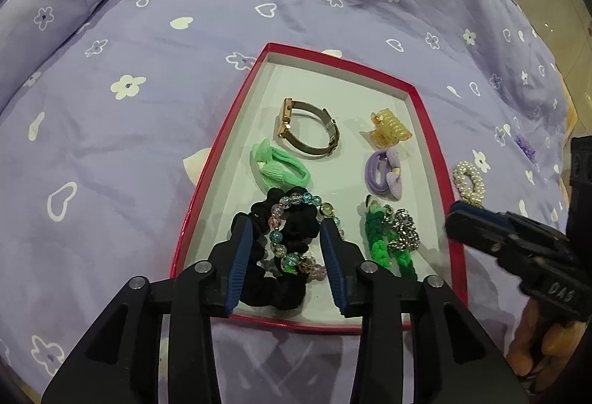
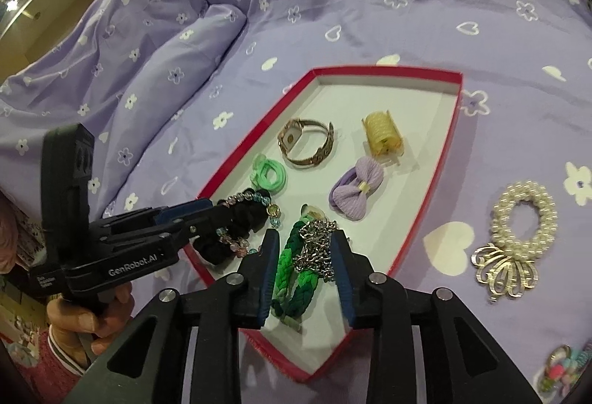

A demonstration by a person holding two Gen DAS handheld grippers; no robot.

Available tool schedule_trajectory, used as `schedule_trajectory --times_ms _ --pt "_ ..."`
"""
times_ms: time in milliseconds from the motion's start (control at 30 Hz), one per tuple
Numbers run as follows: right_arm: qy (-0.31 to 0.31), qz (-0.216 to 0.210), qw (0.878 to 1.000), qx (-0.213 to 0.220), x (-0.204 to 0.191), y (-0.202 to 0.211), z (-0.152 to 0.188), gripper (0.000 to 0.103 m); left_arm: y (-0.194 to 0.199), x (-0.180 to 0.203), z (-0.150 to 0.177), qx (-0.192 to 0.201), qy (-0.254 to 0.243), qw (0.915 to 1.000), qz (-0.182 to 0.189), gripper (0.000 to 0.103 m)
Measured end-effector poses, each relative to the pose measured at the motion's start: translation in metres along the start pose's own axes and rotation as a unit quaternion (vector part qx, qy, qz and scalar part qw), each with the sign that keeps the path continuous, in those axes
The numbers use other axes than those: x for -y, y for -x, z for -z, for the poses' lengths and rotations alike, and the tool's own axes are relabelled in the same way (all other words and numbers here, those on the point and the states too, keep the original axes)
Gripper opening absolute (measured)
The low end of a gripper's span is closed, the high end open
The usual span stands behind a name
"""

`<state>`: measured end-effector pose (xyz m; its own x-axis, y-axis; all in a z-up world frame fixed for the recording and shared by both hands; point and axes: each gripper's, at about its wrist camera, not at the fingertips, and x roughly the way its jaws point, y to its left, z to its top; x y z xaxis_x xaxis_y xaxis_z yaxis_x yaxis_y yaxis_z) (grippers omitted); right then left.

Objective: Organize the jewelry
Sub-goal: 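Open both tools to release and move back toward the candy-bead bracelet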

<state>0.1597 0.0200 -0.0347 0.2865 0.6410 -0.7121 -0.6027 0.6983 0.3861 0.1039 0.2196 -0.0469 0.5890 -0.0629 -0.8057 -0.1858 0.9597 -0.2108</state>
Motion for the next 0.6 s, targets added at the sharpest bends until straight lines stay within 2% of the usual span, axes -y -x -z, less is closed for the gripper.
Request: schedule_trajectory --times_ms 133,300,400,600 --pt "-0.010 0.004 1.000 0.023 0.006 0.023 0.001 0.037 0.009 0.007 0.001 0.007 -0.002 1.0000 0.002 0.039" --pt "-0.026 0.016 0.999 0.044 0.019 0.051 0.006 0.038 0.021 0.021 0.003 0.015 -0.011 0.9998 0.008 0.041" --pt "-0.038 0.029 0.997 0.054 0.030 0.067 0.013 0.043 0.028 0.032 0.004 0.019 -0.018 0.9995 0.015 0.041" --pt "-0.065 0.057 0.994 0.068 0.058 0.102 0.033 0.044 0.039 0.059 0.006 0.026 -0.033 0.9985 0.035 0.042"
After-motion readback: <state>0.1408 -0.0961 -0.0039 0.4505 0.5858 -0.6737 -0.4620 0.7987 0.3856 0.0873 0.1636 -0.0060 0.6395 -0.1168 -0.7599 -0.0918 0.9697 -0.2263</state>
